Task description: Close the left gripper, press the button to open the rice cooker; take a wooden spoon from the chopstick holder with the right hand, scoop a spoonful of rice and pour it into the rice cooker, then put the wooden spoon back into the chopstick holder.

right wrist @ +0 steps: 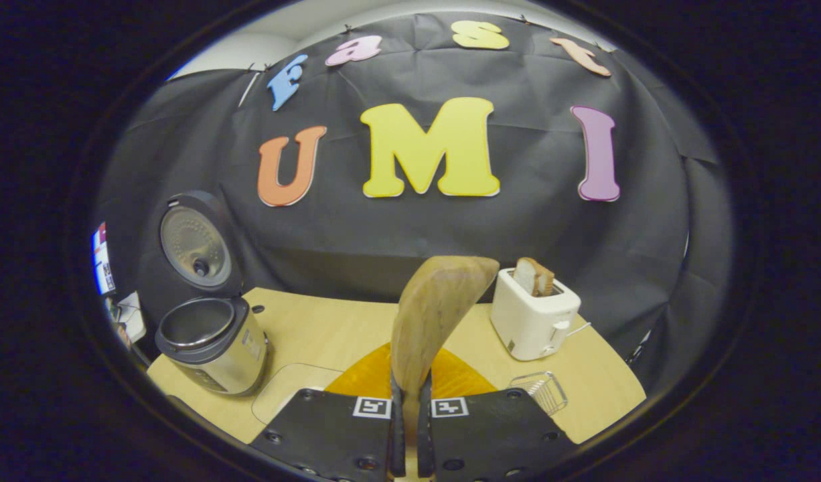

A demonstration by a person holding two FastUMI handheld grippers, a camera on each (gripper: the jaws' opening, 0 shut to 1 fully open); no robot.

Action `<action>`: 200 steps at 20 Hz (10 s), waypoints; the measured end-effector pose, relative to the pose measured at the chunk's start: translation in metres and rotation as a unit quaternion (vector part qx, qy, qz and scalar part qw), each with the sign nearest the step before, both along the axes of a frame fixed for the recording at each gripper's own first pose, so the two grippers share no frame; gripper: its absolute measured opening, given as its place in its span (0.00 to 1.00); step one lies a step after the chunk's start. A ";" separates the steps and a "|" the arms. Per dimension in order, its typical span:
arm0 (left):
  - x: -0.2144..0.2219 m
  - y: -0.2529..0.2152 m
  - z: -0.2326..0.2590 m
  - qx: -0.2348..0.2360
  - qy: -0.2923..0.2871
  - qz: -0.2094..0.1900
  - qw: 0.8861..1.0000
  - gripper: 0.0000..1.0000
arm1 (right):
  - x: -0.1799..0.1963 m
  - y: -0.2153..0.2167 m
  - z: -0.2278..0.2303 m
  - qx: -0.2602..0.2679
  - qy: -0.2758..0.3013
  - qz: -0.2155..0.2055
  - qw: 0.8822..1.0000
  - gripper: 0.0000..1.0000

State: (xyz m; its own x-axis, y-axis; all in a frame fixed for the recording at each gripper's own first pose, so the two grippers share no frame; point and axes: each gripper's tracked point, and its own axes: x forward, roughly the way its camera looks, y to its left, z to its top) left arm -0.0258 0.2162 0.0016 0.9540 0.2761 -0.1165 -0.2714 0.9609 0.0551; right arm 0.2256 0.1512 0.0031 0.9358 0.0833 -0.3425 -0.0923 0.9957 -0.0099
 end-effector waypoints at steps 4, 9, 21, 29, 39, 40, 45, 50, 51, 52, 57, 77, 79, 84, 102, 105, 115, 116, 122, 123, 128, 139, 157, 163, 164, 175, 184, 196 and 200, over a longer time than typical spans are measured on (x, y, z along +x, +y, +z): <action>0.000 -0.005 0.003 0.012 -0.001 -0.003 1.000 0.99 | 0.001 0.032 -0.019 -0.023 -0.017 0.014 0.999 0.07; 0.002 -0.018 0.006 0.001 -0.007 -0.022 1.000 0.99 | 0.002 0.049 -0.051 -0.103 -0.063 -0.013 0.993 0.07; 0.000 -0.002 0.002 -0.019 -0.002 0.007 1.000 0.99 | 0.003 0.060 -0.099 -0.255 -0.084 -0.041 0.962 0.07; 0.001 -0.014 0.007 0.000 -0.007 -0.010 1.000 0.99 | 0.002 0.074 -0.130 -0.138 -0.008 -0.051 0.989 0.07; 0.002 -0.015 0.005 -0.009 -0.006 -0.012 1.000 0.99 | -0.007 0.068 -0.133 0.097 0.038 -0.122 0.987 0.07; 0.003 -0.016 0.005 -0.011 -0.005 -0.012 1.000 0.99 | -0.007 0.064 -0.134 0.136 0.045 -0.134 0.981 0.07; 0.007 -0.019 -0.001 -0.016 0.003 -0.018 1.000 0.99 | -0.004 0.070 -0.132 0.227 0.069 -0.138 0.962 0.07; 0.006 -0.020 0.001 -0.017 -0.001 -0.020 1.000 0.99 | -0.001 0.084 -0.135 0.288 0.092 -0.107 0.947 0.07; 0.006 -0.019 0.000 -0.018 0.000 -0.020 1.000 0.99 | 0.001 0.084 -0.135 0.301 0.098 -0.102 0.943 0.07; 0.006 -0.018 -0.001 -0.019 0.001 -0.019 1.000 0.99 | 0.003 0.085 -0.135 0.314 0.101 -0.100 0.939 0.07; 0.007 -0.014 -0.003 -0.022 0.003 -0.014 1.000 0.99 | 0.005 0.088 -0.131 0.398 0.124 -0.094 0.904 0.07; 0.008 -0.006 -0.009 -0.043 0.003 -0.018 0.999 0.99 | 0.006 0.066 -0.092 0.582 0.106 -0.122 0.797 0.07; 0.009 -0.003 -0.009 -0.040 0.005 -0.019 0.999 0.99 | 0.005 0.066 -0.069 0.586 0.095 -0.115 0.797 0.06; 0.003 0.011 -0.008 -0.037 -0.001 -0.008 0.999 0.99 | 0.002 0.070 -0.033 0.614 0.080 -0.101 0.778 0.07; -0.013 0.068 -0.017 -0.040 0.006 0.035 0.999 0.99 | 0.032 0.193 0.017 0.603 0.106 -0.035 0.790 0.07; -0.017 0.076 -0.015 -0.041 0.000 0.043 0.998 0.99 | 0.041 0.218 0.017 0.589 0.109 -0.027 0.800 0.07; -0.013 0.081 -0.022 -0.047 0.011 0.053 0.997 0.99 | 0.066 0.313 -0.003 0.477 0.121 0.020 0.870 0.06; -0.012 0.079 -0.024 -0.045 0.014 0.053 0.997 0.99 | 0.067 0.317 -0.002 0.457 0.113 0.026 0.882 0.06; -0.013 0.084 -0.024 -0.033 0.016 0.058 0.998 1.00 | 0.062 0.341 0.028 0.331 0.042 0.068 0.940 0.05; -0.014 0.085 -0.022 -0.035 0.011 0.059 0.998 1.00 | 0.063 0.343 0.032 0.317 0.035 0.071 0.945 0.06; -0.015 0.088 -0.023 -0.035 0.010 0.058 0.998 0.99 | 0.067 0.348 0.033 0.243 0.014 0.087 0.966 0.06; -0.015 0.088 -0.027 -0.036 0.019 0.053 0.998 0.99 | 0.060 0.375 0.049 0.025 -0.090 0.166 0.982 0.07; -0.009 0.075 -0.026 -0.030 0.022 0.038 0.999 0.99 | 0.032 0.368 0.079 -0.172 -0.199 0.197 0.944 0.06; -0.008 0.072 -0.030 -0.028 0.031 0.038 0.998 1.00 | 0.040 0.286 0.101 -0.180 -0.210 0.140 0.951 0.07; -0.006 0.070 -0.030 -0.028 0.031 0.035 0.999 0.99 | 0.041 0.270 0.103 -0.176 -0.208 0.134 0.953 0.07; 0.004 0.019 -0.016 -0.001 0.023 -0.009 1.000 0.99 | 0.037 0.043 0.111 -0.184 -0.183 0.001 0.966 0.08; 0.010 -0.003 -0.010 0.024 0.022 -0.018 0.999 0.99 | 0.044 -0.110 0.057 -0.185 -0.135 -0.090 0.969 0.08; 0.014 -0.012 -0.016 0.021 0.031 -0.029 0.999 0.99 | 0.053 -0.164 -0.022 -0.171 -0.063 -0.120 0.976 0.08; 0.014 -0.012 -0.016 0.024 0.033 -0.029 0.999 0.99 | 0.055 -0.169 -0.032 -0.156 -0.053 -0.125 0.978 0.10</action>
State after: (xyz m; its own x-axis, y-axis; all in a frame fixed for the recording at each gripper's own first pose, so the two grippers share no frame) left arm -0.0120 0.2046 -0.0144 0.9593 0.2275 -0.1673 -0.2096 0.9706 0.1181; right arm 0.2804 -0.0182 -0.0284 0.9453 -0.2454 -0.2151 0.1714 0.9343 -0.3124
